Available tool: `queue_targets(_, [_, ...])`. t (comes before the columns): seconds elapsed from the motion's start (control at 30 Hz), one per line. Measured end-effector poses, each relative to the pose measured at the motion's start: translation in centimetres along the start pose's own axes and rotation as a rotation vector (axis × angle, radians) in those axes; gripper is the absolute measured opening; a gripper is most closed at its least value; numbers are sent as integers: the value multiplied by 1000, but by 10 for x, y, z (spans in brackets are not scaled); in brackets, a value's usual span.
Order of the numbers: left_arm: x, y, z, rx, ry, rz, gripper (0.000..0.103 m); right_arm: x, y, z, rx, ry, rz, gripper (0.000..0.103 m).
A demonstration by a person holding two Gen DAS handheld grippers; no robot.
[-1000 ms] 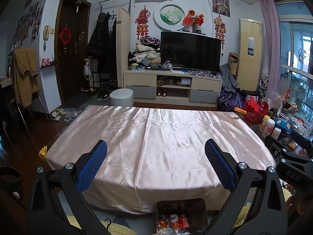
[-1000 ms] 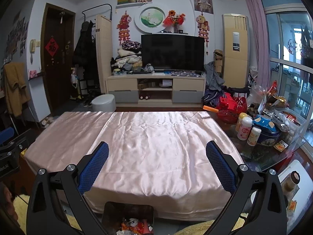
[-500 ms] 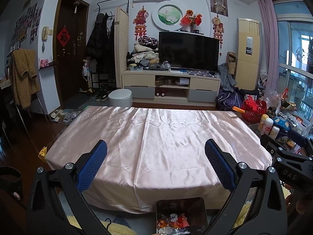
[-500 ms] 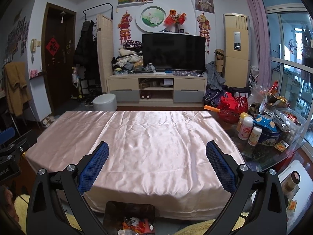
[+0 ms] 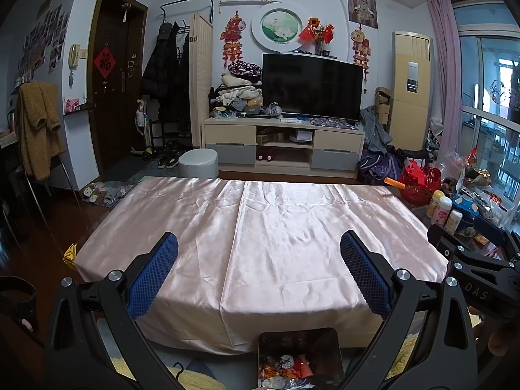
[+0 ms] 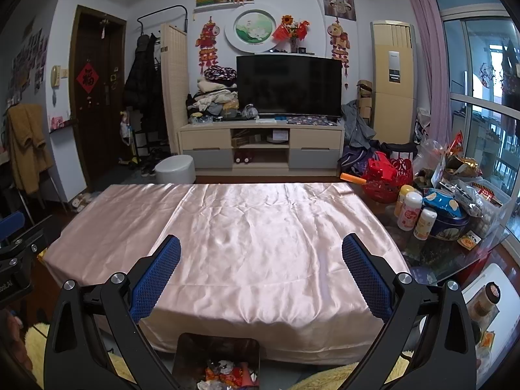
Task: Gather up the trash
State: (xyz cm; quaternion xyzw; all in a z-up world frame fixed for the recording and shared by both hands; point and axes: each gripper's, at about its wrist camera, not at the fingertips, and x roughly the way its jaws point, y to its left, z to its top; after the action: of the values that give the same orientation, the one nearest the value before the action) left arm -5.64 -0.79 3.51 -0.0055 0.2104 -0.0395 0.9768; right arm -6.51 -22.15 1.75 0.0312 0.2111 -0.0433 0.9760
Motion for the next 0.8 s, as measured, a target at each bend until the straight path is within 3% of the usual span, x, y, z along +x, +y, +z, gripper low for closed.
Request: queue_targets(0.8, [-3, -4, 0, -9, 0, -6, 95, 2, 1, -3, 1, 14, -1, 100])
